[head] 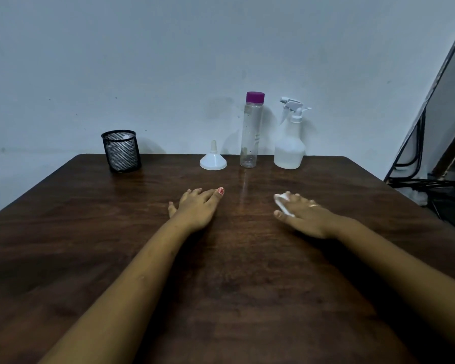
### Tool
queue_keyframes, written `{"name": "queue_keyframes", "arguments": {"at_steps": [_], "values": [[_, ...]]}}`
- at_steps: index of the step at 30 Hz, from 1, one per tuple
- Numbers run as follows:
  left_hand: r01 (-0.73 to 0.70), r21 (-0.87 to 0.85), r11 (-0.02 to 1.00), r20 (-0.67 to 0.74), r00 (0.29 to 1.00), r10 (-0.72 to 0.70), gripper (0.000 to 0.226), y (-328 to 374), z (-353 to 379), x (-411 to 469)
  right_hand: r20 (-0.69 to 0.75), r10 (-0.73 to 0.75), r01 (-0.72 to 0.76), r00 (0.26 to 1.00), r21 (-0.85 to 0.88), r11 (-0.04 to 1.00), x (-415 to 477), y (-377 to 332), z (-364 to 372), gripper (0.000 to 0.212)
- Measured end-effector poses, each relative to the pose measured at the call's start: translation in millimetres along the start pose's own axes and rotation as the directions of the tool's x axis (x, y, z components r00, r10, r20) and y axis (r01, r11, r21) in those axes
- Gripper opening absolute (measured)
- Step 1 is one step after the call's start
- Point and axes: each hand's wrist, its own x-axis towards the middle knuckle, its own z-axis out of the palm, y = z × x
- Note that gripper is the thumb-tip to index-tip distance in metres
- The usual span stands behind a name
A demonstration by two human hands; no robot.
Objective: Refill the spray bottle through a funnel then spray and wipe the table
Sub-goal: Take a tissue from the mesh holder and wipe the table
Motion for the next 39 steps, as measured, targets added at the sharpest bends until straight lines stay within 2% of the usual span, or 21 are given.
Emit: {"name": "queue_keyframes", "arguments": {"at_steps": [5, 9, 14, 19, 21, 22, 24, 27, 29, 31, 35, 39], "values": [[0.001, -0.022, 1.000, -0.043, 0.999, -0.002, 0.054, -3, -2, 1, 0.064, -0.302, 0.304, 0.951, -0.032, 0.952, -6, -101, 11, 0.070], [0.036, -0.051, 0.998, -0.082, 0.996, -0.040, 0.051, -15, -11, -4, 0.069, -0.418, 0.422, 0.906, -0.053, 0.905, 28, -149, 18, 0.066], [0.095, -0.039, 0.995, -0.113, 0.989, -0.099, 0.051, -41, -26, -13, 0.040, -0.327, 0.328, 0.944, -0.006, 0.945, 67, -156, 0, 0.061], [0.167, -0.020, 0.986, -0.131, 0.977, -0.168, 0.058, -72, -49, -22, 0.035, -0.086, 0.087, 0.996, -0.040, 0.995, 92, -118, -7, 0.068], [0.190, -0.013, 0.982, -0.142, 0.971, -0.190, 0.059, -87, -60, -24, 0.029, -0.044, 0.045, 0.999, -0.040, 0.998, 87, -117, -2, 0.074], [0.200, -0.015, 0.980, -0.152, 0.968, -0.200, 0.059, -95, -66, -24, 0.026, -0.067, 0.068, 0.997, -0.049, 0.996, 83, -124, 1, 0.076], [0.221, -0.016, 0.975, -0.164, 0.961, -0.221, 0.059, -107, -74, -23, 0.051, -0.203, 0.206, 0.978, -0.069, 0.976, 65, -149, 5, 0.076], [0.248, -0.027, 0.968, -0.177, 0.952, -0.249, 0.058, -118, -82, -21, 0.103, -0.400, 0.408, 0.911, -0.076, 0.910, 48, -202, 14, 0.072], [0.247, -0.032, 0.969, -0.184, 0.951, -0.248, 0.057, -120, -82, -21, 0.113, -0.467, 0.477, 0.877, -0.080, 0.875, 55, -231, 19, 0.071], [0.233, -0.030, 0.972, -0.178, 0.956, -0.235, 0.055, -118, -79, -21, 0.107, -0.476, 0.484, 0.873, -0.067, 0.872, 72, -248, 17, 0.068], [0.224, -0.029, 0.974, -0.147, 0.963, -0.225, 0.056, -116, -73, -27, 0.066, -0.375, 0.379, 0.925, -0.069, 0.923, 108, -236, 5, 0.064], [0.206, -0.043, 0.978, -0.106, 0.972, -0.209, 0.059, -115, -70, -33, 0.030, -0.137, 0.138, 0.990, -0.050, 0.989, 117, -174, -3, 0.069]]}}
